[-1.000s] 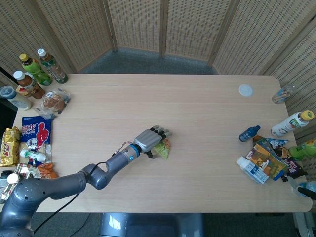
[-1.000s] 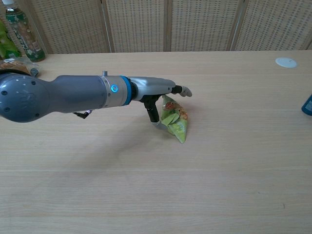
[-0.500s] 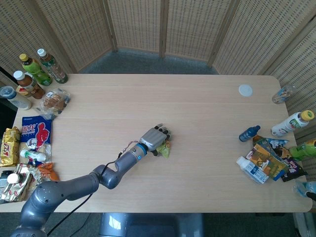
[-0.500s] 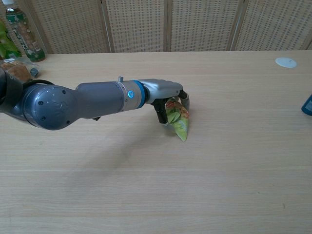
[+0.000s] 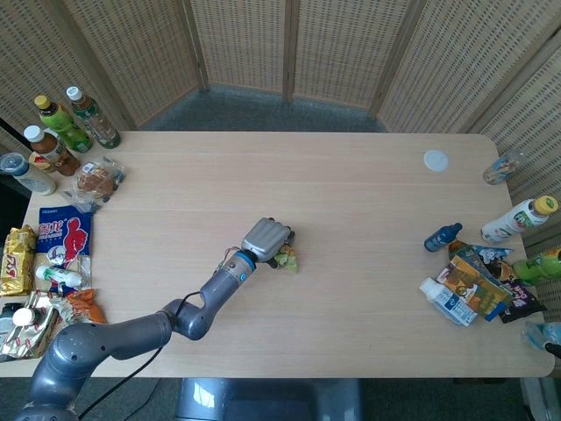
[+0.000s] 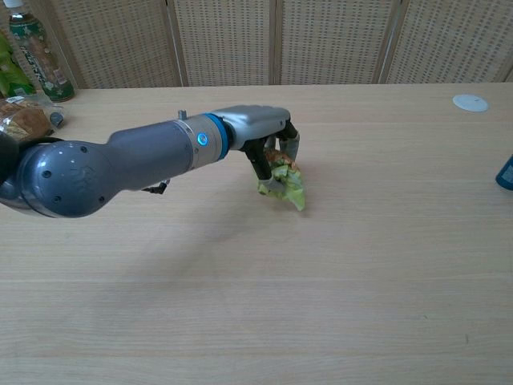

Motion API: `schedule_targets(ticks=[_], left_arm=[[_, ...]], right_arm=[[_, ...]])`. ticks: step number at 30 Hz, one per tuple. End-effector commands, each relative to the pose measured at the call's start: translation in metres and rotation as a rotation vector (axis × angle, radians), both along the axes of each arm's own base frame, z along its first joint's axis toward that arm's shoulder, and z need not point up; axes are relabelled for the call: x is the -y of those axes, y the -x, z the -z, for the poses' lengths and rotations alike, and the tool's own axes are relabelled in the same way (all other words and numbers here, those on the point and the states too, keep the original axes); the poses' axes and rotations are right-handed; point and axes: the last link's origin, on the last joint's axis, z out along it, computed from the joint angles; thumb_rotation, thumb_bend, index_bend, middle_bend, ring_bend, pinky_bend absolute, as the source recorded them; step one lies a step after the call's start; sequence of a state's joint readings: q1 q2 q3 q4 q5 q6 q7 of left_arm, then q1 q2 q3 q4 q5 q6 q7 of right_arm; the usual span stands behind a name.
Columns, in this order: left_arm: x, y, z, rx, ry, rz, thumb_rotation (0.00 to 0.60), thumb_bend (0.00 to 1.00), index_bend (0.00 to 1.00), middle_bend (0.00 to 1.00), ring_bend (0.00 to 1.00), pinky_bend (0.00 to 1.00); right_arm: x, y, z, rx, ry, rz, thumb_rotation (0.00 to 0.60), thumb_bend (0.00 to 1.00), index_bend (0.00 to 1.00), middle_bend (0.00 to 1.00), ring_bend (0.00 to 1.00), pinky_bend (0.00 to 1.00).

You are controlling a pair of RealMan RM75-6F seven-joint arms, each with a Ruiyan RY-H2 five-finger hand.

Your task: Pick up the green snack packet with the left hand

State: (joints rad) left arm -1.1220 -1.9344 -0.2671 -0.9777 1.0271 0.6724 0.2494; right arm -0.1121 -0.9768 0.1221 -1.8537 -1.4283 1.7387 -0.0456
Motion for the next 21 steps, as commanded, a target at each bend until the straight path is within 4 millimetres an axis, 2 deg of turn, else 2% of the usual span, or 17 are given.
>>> schedule_targets(ticks=[1, 7, 10, 16, 21], left_arm=[[0.000, 0.004, -0.049, 0.103, -0.074, 0.015, 0.600, 0.28, 0.68, 0.65, 0.67, 0.35], [0.010, 0.021, -0.115, 0.203, -0.156, -0.006, 0.600, 0.28, 0.67, 0.65, 0.66, 0.34], [0.016, 0.027, -0.142, 0.253, -0.195, -0.010, 0.600, 0.28, 0.66, 0.64, 0.65, 0.33], [0.020, 0.022, -0.183, 0.433, -0.274, 0.002, 0.600, 0.27, 0.65, 0.63, 0.64, 0.31], [0.014, 0.011, -0.204, 0.508, -0.337, 0.044, 0.600, 0.27, 0.64, 0.63, 0.62, 0.28]], right_arm=[[0.002, 0.000, 0.003, 0.009, -0.009, -0.008, 0.554, 0.06, 0.00, 0.00, 0.00, 0.00], [0.008, 0.001, 0.013, 0.024, -0.029, -0.025, 0.554, 0.06, 0.00, 0.00, 0.00, 0.00], [0.011, 0.000, 0.017, 0.025, -0.039, -0.033, 0.553, 0.06, 0.00, 0.00, 0.00, 0.00], [0.013, -0.003, 0.023, 0.029, -0.045, -0.052, 0.551, 0.06, 0.00, 0.00, 0.00, 0.00], [0.010, -0.004, 0.024, 0.033, -0.041, -0.054, 0.553, 0.05, 0.00, 0.00, 0.00, 0.00]])
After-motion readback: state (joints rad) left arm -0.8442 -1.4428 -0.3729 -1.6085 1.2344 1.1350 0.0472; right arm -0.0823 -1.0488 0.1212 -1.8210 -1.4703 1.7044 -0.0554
